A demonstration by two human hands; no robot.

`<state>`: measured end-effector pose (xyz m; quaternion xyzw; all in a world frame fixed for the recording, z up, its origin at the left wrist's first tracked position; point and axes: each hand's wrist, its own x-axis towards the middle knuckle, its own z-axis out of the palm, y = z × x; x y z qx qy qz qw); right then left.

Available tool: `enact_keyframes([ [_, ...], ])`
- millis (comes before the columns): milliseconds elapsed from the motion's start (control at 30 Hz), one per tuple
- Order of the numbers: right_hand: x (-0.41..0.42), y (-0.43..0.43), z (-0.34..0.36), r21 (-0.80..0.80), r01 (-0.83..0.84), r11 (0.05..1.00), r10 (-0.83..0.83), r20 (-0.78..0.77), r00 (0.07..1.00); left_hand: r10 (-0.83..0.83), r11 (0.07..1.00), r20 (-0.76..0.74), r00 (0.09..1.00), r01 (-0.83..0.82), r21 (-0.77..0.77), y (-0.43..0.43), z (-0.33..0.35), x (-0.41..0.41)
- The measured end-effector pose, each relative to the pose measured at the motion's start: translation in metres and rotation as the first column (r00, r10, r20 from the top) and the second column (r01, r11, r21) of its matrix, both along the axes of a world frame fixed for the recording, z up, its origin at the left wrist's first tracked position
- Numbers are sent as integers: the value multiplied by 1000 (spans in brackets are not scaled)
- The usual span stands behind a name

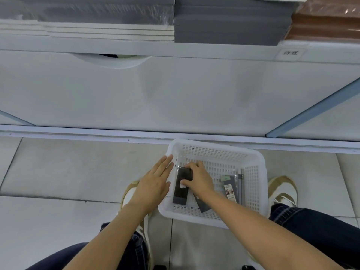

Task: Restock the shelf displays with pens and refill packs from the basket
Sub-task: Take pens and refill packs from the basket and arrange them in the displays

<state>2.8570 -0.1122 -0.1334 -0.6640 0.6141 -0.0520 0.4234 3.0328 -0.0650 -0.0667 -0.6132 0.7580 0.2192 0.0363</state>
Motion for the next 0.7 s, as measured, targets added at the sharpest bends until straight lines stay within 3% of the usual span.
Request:
enact_keyframes([
  [167,-16,-23,13,85,-59,995,47,140,989,11,1000,-34,999,-12,-23,-2,2,-3],
  [267,-40,-51,39,145,-93,985,52,266,963,68,987,-73,995,-77,-138,-9,11,-14],
  [400,-97,-100,86,266,-126,956,51,272,961,88,963,-94,992,-109,-248,-26,14,-43],
  [533,-159,-129,112,274,-114,955,64,187,980,18,998,-249,968,-31,-46,-40,-1,-88],
  [700,-203,-115,97,239,-17,971,-13,124,992,-174,969,-216,961,206,135,-48,-36,-149],
])
